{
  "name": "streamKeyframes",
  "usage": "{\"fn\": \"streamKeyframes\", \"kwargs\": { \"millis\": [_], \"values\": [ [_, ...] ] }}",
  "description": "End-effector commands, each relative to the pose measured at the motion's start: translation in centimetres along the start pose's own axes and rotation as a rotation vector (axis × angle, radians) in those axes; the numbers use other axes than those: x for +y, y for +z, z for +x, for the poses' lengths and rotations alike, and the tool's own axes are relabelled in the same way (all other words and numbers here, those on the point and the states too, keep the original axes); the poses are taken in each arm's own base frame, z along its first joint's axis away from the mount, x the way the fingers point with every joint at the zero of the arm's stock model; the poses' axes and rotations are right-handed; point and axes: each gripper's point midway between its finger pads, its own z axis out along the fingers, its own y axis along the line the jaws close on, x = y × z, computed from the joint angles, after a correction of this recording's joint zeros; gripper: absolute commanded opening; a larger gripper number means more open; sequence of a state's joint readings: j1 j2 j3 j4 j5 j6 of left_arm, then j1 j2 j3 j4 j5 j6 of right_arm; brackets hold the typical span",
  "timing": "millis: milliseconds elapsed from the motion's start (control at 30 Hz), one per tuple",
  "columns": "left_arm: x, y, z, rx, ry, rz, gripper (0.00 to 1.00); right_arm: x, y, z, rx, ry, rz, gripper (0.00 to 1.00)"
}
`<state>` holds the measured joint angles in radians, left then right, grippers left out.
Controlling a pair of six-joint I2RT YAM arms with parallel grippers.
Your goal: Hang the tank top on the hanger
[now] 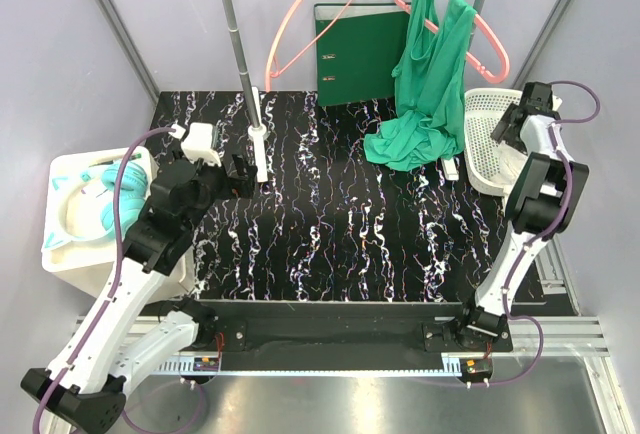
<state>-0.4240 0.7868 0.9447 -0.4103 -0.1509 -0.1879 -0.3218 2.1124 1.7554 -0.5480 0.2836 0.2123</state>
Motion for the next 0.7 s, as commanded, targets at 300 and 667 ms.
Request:
{"fn": "streamKeyframes", "kwargs": {
  "millis": [300, 667],
  "values": [
    [1.2, 0.7, -0.2, -0.017, 0.041, -0.066, 0.99, -0.5, 5.1, 0.7, 0.082, 0.009, -0.013, 1.0],
    [1.5, 0.8, -0.1, -0.011, 0.049, -0.082, 0.99, 1.2, 6.7, 3.0, 0.17, 0.009, -0.103, 0.7]
  ]
}}
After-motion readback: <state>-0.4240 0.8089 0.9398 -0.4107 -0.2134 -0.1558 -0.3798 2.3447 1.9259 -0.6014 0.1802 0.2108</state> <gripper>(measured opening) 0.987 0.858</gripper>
